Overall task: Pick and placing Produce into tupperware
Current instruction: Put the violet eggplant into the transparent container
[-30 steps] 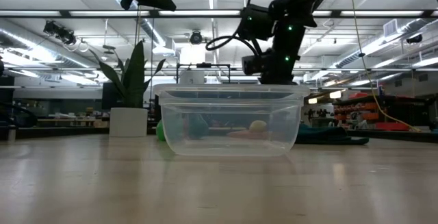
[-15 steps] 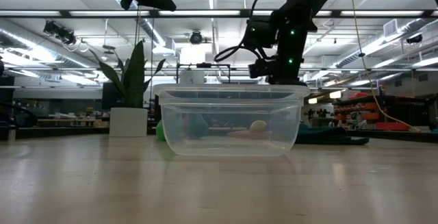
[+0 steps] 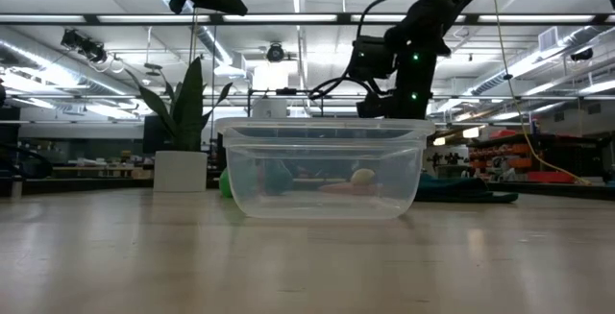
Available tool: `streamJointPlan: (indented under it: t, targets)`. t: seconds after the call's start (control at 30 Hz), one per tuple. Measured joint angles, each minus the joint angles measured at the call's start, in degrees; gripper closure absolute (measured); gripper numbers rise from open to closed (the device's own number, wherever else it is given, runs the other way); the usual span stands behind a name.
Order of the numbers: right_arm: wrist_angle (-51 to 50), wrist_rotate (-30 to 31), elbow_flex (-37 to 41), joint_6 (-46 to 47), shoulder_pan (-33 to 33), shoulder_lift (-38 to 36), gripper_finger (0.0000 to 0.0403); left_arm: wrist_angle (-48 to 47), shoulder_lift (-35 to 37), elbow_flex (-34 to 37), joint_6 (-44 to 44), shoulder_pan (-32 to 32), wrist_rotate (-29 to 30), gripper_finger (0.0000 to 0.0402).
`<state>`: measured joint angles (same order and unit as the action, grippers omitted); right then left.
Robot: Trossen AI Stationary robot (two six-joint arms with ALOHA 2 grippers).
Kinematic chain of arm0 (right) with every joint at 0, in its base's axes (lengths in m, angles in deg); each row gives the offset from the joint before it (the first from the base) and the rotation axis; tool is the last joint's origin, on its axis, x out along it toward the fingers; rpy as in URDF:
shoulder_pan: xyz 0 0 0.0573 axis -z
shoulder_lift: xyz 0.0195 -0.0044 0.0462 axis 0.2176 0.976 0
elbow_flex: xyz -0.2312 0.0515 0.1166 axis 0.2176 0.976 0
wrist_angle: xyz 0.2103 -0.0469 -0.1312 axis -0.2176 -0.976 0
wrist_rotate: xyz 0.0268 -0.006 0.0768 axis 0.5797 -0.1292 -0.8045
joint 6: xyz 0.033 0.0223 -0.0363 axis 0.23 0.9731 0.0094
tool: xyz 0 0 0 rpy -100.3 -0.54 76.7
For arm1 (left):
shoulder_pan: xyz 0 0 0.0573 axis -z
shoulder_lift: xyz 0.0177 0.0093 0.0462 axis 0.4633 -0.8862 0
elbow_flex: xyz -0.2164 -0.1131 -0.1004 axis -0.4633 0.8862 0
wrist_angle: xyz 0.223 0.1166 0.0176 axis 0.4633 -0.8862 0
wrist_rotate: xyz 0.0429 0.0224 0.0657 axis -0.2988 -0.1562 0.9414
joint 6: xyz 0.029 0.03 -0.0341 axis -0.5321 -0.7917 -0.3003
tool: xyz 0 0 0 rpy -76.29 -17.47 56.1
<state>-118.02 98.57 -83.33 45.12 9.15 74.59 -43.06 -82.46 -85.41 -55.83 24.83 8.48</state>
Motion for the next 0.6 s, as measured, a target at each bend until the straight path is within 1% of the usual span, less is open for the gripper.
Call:
streamJointPlan:
  t: [0.17, 0.43, 0.6]
  targets:
    - [2.88, -0.85, 1.64, 1.23, 0.0, 0.0, 0.0184, 0.0, 0.0, 0.01, 0.01, 0.0, 0.0, 0.0376]
    - [5.48, -1.25, 2.06, 1.36, 0.12, 0.0, 0.0194, 0.0, 0.0, 0.02, 0.0, 0.0, 0.0, 0.0393]
    - [5.39, -2.57, 2.06, 2.61, 0.55, 0.92, 0.0199, 0.02, 0.0, 0.02, 0.02, 0.0, 0.0, 0.0385]
